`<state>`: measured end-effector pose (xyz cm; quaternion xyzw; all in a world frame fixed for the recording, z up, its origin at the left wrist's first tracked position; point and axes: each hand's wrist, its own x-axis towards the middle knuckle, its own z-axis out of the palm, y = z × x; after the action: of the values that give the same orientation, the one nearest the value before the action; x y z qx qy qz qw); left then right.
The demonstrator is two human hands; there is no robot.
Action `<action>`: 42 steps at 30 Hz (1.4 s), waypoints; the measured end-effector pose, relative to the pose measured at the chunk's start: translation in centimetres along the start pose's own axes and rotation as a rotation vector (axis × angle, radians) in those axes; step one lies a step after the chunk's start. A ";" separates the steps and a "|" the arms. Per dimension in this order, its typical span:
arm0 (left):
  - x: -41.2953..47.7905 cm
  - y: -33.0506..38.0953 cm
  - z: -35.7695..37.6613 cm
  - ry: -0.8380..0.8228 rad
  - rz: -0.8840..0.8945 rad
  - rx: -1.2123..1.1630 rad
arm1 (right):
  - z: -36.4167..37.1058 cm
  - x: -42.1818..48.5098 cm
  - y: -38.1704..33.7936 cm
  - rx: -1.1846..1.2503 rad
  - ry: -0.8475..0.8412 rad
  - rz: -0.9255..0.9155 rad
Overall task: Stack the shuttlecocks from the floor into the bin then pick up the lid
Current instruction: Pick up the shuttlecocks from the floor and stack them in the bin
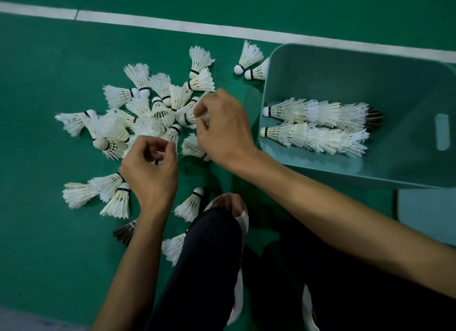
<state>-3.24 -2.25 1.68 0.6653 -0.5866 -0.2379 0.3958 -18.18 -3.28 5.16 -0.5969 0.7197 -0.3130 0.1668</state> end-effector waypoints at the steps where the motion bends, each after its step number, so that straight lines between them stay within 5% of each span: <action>1: 0.2 0.8 0.0 0.027 0.018 -0.014 | -0.9 0.2 -0.4 0.030 0.064 -0.002; 9: 1.9 10.1 3.6 0.105 0.251 -0.363 | -10.3 0.9 -0.3 0.093 0.516 0.047; 17: -1.9 16.3 9.2 -0.325 0.597 -0.356 | -20.9 -0.8 10.4 0.206 0.632 0.455; 22: -3.1 17.4 13.0 -0.771 0.688 0.032 | -22.8 -2.9 15.7 -0.249 0.303 0.651; 30: -3.8 15.9 16.4 -1.030 0.610 0.442 | -19.3 -2.7 18.1 -0.818 -0.126 0.538; 35: -3.6 15.2 17.1 -1.147 0.532 0.411 | -17.1 -2.5 20.3 -0.715 -0.149 0.574; 42: -4.0 15.5 17.5 -1.281 0.484 0.464 | -17.9 -2.7 23.1 -0.239 0.010 1.029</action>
<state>-26.85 -2.70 3.53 0.3137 -0.8697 -0.3561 -0.1358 -45.99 5.92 3.14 -0.1797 0.9511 -0.1090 0.2262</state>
